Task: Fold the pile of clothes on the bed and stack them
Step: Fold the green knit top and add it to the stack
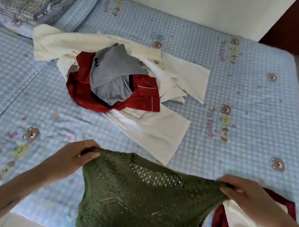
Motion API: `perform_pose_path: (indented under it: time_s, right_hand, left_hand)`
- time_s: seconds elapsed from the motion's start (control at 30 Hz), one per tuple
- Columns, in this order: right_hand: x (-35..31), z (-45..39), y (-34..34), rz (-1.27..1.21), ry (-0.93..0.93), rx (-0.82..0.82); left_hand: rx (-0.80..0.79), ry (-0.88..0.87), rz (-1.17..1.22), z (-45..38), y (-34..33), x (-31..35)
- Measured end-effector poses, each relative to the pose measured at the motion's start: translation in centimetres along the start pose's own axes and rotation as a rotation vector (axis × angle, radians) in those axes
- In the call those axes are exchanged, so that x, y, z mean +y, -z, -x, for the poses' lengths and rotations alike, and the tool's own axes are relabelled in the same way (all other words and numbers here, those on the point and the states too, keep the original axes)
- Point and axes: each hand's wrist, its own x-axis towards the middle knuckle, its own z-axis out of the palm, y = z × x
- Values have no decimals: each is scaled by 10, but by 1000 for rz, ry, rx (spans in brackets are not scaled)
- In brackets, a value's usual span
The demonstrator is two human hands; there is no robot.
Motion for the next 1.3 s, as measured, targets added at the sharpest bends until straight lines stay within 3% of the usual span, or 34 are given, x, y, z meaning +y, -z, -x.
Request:
perform_pose_path:
  time_s: [0.1, 0.3, 0.7, 0.83, 1.0, 1.17, 1.3]
  right_hand:
    - [-21, -60, -14, 29, -96, 21]
    - [30, -175, -38, 71, -298, 28]
    - [112, -400, -45, 17, -385, 384]
    - [125, -370, -101, -116, -507, 466]
    - [114, -194, -220, -145, -725, 323]
    - [101, -92, -273, -234, -986, 198]
    - [105, -68, -272, -288, -1088, 244]
  left_hand:
    - [-29, 43, -17, -69, -20, -18]
    - [-15, 130, -96, -188, -51, -58]
    - [306, 166, -199, -420, -67, -117]
    - [431, 58, -267, -347, -130, -149]
    - [309, 471, -308, -160, -229, -200]
    - [183, 937, 76, -79, -241, -210]
    - [202, 996, 168, -56, -225, -212]
